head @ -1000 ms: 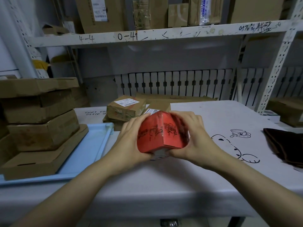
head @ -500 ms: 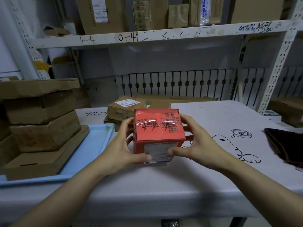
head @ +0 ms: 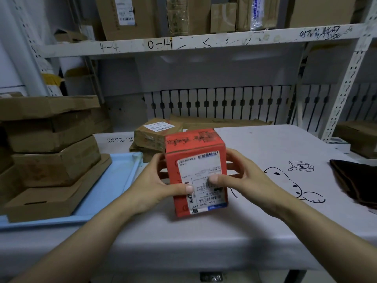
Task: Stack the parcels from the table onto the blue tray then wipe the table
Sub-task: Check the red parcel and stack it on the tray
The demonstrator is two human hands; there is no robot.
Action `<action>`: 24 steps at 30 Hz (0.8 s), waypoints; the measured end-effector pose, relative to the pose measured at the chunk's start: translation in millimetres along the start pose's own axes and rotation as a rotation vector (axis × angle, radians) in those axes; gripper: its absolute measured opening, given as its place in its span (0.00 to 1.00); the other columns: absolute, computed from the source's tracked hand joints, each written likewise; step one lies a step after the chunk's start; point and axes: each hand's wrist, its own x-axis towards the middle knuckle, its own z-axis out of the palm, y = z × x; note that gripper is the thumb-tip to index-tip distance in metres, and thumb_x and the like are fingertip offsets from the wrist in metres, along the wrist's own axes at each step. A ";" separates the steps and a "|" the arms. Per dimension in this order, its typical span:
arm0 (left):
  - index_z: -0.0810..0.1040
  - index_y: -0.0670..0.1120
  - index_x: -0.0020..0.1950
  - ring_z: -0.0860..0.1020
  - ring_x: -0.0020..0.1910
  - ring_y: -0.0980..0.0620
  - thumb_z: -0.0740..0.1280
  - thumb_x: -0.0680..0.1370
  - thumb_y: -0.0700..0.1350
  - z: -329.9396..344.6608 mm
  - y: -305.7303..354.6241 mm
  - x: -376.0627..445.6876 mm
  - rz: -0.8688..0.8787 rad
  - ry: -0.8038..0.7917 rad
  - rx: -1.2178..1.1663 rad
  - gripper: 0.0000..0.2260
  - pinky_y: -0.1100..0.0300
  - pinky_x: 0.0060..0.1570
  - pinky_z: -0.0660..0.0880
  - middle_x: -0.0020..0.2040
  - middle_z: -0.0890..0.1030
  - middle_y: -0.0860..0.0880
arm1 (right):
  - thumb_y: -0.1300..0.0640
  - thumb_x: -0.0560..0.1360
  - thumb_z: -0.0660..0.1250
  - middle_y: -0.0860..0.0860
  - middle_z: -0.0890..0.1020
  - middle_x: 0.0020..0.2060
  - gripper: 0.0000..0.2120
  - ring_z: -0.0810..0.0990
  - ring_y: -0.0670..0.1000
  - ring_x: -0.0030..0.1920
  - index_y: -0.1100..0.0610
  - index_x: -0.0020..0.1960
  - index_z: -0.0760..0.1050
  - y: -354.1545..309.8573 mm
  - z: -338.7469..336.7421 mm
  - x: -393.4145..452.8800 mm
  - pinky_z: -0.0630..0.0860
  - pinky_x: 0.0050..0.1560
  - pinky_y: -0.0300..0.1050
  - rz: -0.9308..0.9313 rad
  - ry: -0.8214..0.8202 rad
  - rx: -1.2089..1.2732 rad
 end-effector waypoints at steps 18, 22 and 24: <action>0.79 0.52 0.55 0.85 0.44 0.52 0.70 0.70 0.63 19.3 23.5 -5.6 -0.311 0.080 -0.172 0.20 0.57 0.42 0.80 0.43 0.87 0.52 | 0.52 0.79 0.67 0.43 0.74 0.61 0.24 0.76 0.42 0.57 0.41 0.72 0.63 -10.5 29.8 -1.8 0.81 0.53 0.43 -0.053 0.260 -0.238; 0.82 0.49 0.56 0.85 0.47 0.50 0.66 0.72 0.65 22.5 32.8 -5.8 -0.300 0.059 -0.232 0.23 0.48 0.54 0.81 0.46 0.87 0.50 | 0.35 0.70 0.72 0.46 0.68 0.66 0.42 0.72 0.45 0.63 0.45 0.78 0.59 -11.2 37.4 2.3 0.71 0.68 0.45 0.063 0.215 -0.254; 0.82 0.50 0.58 0.86 0.44 0.53 0.63 0.74 0.65 21.9 38.6 -7.5 -0.248 0.050 -0.270 0.23 0.55 0.46 0.82 0.44 0.87 0.51 | 0.26 0.59 0.71 0.46 0.68 0.68 0.52 0.73 0.47 0.65 0.43 0.77 0.59 -15.7 37.0 4.6 0.70 0.68 0.47 0.182 0.196 -0.145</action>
